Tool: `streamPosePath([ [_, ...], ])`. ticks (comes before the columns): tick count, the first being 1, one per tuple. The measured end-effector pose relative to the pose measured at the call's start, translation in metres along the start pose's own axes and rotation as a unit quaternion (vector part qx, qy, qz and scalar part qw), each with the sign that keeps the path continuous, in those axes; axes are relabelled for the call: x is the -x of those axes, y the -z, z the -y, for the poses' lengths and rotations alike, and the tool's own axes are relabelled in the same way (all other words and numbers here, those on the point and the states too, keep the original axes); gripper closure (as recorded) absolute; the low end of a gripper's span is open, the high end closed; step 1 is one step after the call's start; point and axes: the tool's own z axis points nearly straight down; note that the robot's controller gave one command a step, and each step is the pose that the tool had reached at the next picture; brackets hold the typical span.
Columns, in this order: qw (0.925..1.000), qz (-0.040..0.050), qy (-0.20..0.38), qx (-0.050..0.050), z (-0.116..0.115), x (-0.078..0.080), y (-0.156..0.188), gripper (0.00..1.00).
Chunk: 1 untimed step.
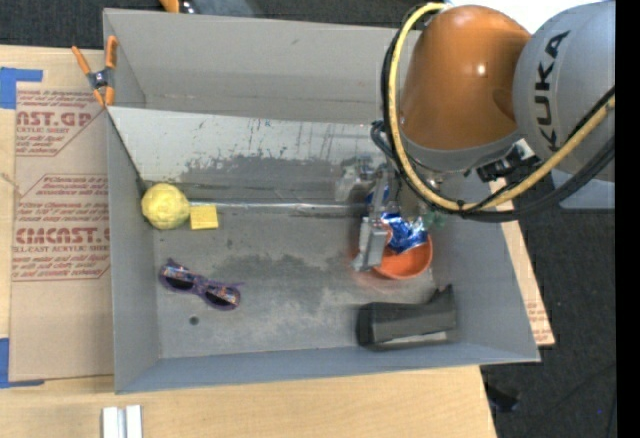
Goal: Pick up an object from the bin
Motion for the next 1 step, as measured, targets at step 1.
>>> streamPosePath([
  [1, 1.0, 0.004, 0.0, 0.0, 0.0, 0.0016, 0.0039, 0.0],
])
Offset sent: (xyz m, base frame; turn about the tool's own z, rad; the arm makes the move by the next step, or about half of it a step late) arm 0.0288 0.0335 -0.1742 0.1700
